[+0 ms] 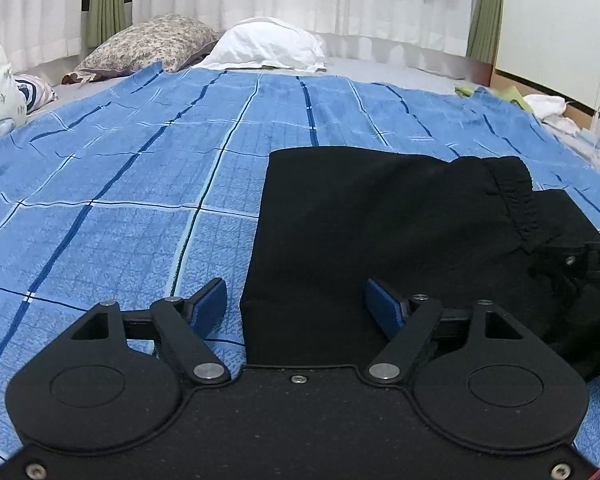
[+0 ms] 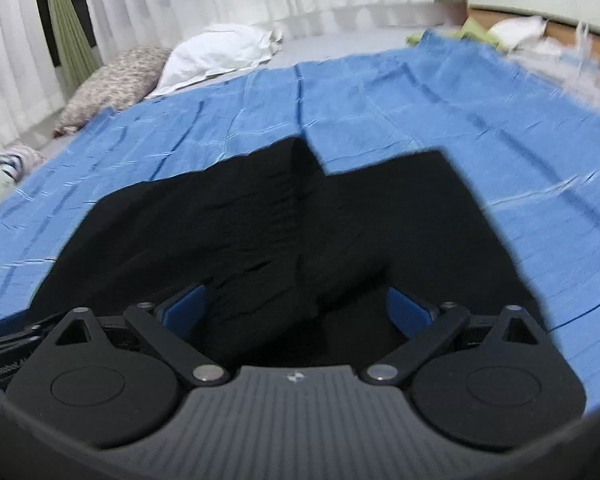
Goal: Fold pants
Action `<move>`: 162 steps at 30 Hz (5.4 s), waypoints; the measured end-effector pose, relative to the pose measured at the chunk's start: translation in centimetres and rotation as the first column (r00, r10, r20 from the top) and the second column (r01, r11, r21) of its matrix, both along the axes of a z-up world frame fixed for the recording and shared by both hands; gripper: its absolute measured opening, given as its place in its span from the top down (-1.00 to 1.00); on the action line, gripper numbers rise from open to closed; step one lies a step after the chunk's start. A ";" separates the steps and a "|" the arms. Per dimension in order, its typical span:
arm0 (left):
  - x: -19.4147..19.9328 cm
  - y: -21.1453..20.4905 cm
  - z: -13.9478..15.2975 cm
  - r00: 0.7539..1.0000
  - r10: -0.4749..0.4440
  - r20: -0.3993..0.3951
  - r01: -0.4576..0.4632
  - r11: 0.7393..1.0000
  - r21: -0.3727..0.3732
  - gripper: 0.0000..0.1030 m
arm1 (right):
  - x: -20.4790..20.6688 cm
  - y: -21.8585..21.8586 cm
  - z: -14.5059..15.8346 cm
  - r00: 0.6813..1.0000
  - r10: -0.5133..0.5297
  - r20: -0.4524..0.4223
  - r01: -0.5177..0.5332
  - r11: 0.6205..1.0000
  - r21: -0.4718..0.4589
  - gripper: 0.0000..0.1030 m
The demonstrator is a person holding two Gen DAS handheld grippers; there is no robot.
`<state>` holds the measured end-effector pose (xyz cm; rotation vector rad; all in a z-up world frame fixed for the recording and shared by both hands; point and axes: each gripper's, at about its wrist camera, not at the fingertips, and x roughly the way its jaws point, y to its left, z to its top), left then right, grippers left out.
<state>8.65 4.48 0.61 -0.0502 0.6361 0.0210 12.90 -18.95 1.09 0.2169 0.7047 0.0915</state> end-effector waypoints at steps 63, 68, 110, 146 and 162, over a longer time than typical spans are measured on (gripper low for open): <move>-4.5 -3.3 1.9 0.985 -0.154 -0.075 0.157 0.987 0.025 -0.47 | -6.3 -7.7 0.0 0.948 -0.282 0.151 0.294 0.953 -0.068 -0.59; -5.5 -2.7 2.1 0.984 -0.156 -0.083 0.156 0.988 0.002 -0.48 | -8.1 -7.4 1.4 0.919 -0.345 0.190 0.374 0.915 -0.148 -0.75; 12.5 -2.9 3.1 0.977 -0.083 -0.199 0.066 0.994 -0.091 0.10 | -6.6 4.4 -0.7 0.980 0.126 0.156 -0.106 0.985 -0.135 -0.04; 13.7 0.5 2.0 0.968 -0.094 -0.232 0.041 0.973 -0.226 -0.53 | 5.8 -13.5 -0.8 0.999 0.040 -0.006 -0.039 0.994 0.098 -0.88; 16.2 -1.4 1.1 0.970 -0.126 -0.208 0.081 0.974 -0.211 -0.89 | 8.2 -14.1 -1.9 0.985 0.170 0.042 -0.175 0.964 0.199 -0.32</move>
